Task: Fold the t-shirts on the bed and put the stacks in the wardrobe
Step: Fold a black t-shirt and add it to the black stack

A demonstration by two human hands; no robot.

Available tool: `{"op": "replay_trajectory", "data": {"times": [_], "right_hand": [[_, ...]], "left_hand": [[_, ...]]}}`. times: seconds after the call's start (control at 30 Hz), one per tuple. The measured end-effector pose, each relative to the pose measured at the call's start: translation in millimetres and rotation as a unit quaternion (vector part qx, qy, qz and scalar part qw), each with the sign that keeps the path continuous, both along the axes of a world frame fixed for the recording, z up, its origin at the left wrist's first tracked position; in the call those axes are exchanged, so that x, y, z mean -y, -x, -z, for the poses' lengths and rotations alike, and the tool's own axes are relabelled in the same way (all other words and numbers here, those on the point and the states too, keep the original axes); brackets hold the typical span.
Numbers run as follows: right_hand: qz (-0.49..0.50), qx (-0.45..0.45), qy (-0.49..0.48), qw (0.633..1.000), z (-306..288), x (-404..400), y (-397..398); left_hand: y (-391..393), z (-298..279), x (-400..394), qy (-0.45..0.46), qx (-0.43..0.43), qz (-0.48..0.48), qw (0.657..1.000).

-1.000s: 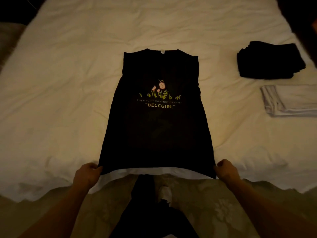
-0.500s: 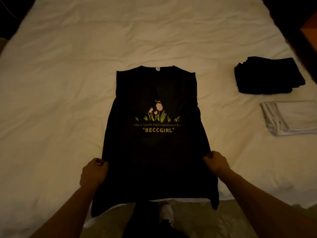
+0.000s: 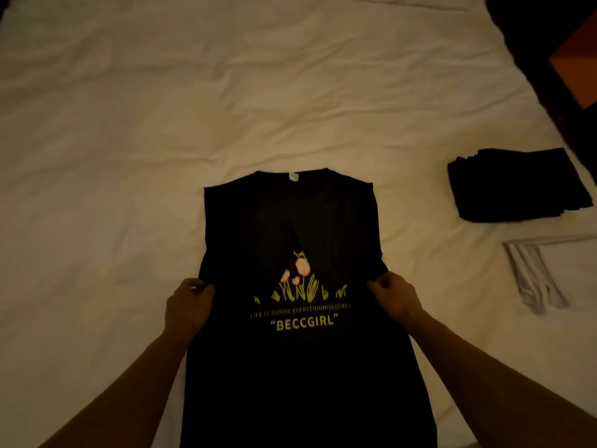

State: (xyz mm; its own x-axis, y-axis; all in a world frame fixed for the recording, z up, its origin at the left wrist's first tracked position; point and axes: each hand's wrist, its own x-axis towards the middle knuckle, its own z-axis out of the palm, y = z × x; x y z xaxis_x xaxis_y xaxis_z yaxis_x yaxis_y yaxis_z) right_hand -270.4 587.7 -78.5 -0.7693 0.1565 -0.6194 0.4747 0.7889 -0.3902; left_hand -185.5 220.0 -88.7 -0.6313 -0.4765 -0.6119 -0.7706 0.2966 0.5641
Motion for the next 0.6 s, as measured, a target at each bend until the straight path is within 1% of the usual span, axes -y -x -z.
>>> {"op": "replay_trajectory", "data": {"times": [0.13, 0.2, 0.3, 0.37, 0.47, 0.53, 0.6], "right_hand": [[0.011, -0.013, 0.007, 1.000, 1.8, 7.8, 54.4], [0.010, -0.010, -0.010, 1.000, 5.0, 9.5, 77.2], [0.019, 0.018, -0.031, 0.999, 17.9, 7.9, 100.5], [0.047, 0.025, -0.018, 0.998, 29.2, 5.4, 112.8], [0.090, -0.003, 0.004, 0.996, 41.7, 3.7, 139.7], [0.107, -0.029, 0.018, 0.994, 43.1, 5.2, 163.0], [0.131, -0.036, 0.045, 0.990, 43.4, 9.4, 187.7]], "left_hand": [[44.3, -1.0, 14.9, -0.030, -0.009, 0.007, 0.999], [61.7, 0.4, 22.7, -0.045, -0.006, 0.002, 0.999], [89.9, 8.9, 34.0, -0.015, 0.004, -0.012, 1.000], [110.3, 15.0, 34.8, 0.013, 0.008, -0.030, 0.999], [141.4, 22.6, 28.4, 0.039, -0.006, -0.051, 0.998], [162.1, 27.0, 27.2, 0.034, -0.022, -0.080, 0.996], [184.5, 34.7, 30.7, 0.008, -0.029, -0.107, 0.994]]}}
